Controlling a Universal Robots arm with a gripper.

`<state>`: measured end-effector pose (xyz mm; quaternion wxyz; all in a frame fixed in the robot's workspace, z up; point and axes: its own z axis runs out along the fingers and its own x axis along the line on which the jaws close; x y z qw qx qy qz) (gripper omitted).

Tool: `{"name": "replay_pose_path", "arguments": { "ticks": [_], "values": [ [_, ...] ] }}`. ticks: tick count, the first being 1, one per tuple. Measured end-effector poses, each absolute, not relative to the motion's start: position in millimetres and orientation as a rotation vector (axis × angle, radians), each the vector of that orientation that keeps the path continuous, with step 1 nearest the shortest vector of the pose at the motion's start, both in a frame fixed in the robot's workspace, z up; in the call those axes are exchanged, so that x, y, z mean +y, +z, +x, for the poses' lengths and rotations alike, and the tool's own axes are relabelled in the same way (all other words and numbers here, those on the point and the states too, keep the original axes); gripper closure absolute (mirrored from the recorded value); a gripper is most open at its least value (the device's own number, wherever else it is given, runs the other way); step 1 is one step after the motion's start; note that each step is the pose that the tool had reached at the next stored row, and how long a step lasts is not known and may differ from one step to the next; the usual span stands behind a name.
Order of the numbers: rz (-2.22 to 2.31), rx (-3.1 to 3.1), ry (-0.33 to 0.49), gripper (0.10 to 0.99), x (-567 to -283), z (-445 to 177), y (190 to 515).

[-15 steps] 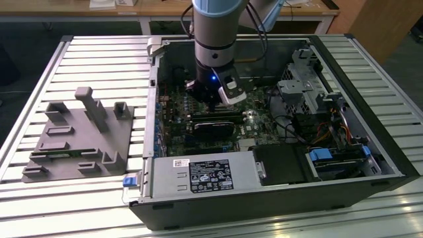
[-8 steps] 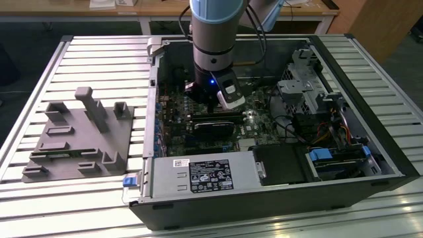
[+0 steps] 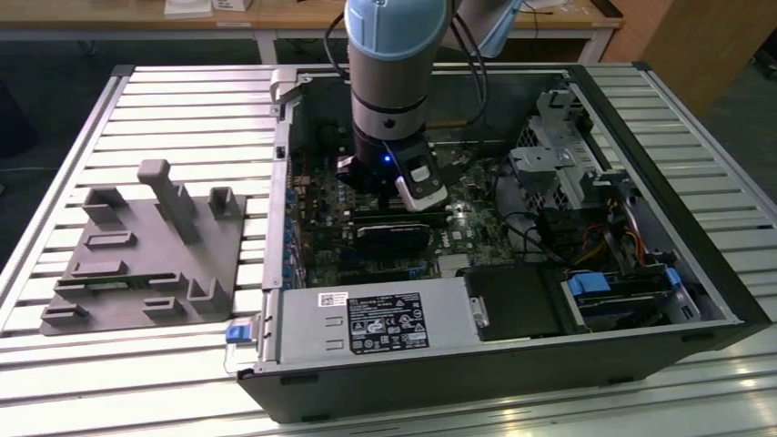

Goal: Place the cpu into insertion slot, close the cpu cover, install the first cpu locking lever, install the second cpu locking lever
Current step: 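Install the second cpu locking lever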

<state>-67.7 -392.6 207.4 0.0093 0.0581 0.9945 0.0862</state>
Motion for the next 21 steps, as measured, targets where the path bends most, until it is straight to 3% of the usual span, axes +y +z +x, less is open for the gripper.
{"name": "replay_pose_path", "arguments": {
  "ticks": [21],
  "values": [
    [0.148, 3.093, 0.468, 0.98, -402, -79, 190]
  ]
}}
